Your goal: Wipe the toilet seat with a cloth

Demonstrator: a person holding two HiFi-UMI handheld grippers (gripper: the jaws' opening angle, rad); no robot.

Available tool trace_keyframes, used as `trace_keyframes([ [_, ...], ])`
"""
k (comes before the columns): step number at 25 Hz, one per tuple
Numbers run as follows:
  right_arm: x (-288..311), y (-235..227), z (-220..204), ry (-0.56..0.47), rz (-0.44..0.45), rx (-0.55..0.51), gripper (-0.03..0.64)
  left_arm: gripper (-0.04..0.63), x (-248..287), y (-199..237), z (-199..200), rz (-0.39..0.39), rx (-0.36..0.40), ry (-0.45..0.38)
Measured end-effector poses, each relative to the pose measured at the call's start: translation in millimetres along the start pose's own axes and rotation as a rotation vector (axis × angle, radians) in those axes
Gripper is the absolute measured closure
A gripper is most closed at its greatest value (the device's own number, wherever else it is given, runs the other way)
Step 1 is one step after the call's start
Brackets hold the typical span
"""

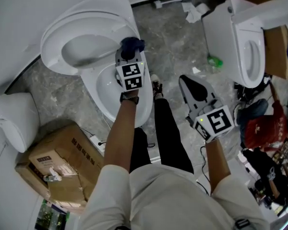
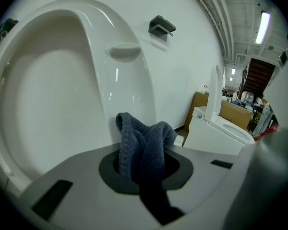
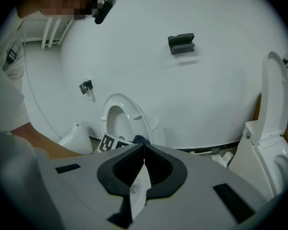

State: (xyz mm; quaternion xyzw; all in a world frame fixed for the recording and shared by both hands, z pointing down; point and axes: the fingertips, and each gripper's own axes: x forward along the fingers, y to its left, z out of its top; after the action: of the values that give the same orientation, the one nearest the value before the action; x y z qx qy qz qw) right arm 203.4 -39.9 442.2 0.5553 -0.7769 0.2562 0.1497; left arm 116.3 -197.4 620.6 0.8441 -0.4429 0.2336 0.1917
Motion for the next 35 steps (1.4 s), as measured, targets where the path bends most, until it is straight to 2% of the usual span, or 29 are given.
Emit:
trace_keyframes([
  [9,-7,4,-37,0.014,-0.023,0.019,0.588,0.549,-6,2,-19,-0.008,-0.002,-0.051],
  [14,-5,18,-51,0.020,-0.016,0.033,0.588,0.549,-8,14,-52,0.030,-0.050,-0.001],
  [28,-1,23,-77,0.027,-0.038,-0.006,0.588,0.549,4,45,-101,0.091,-0.132,0.023],
  [35,15,58,-77,0.028,0.024,-0.005,0.588,0.549,-18,85,-127,0.141,-0.138,0.062],
])
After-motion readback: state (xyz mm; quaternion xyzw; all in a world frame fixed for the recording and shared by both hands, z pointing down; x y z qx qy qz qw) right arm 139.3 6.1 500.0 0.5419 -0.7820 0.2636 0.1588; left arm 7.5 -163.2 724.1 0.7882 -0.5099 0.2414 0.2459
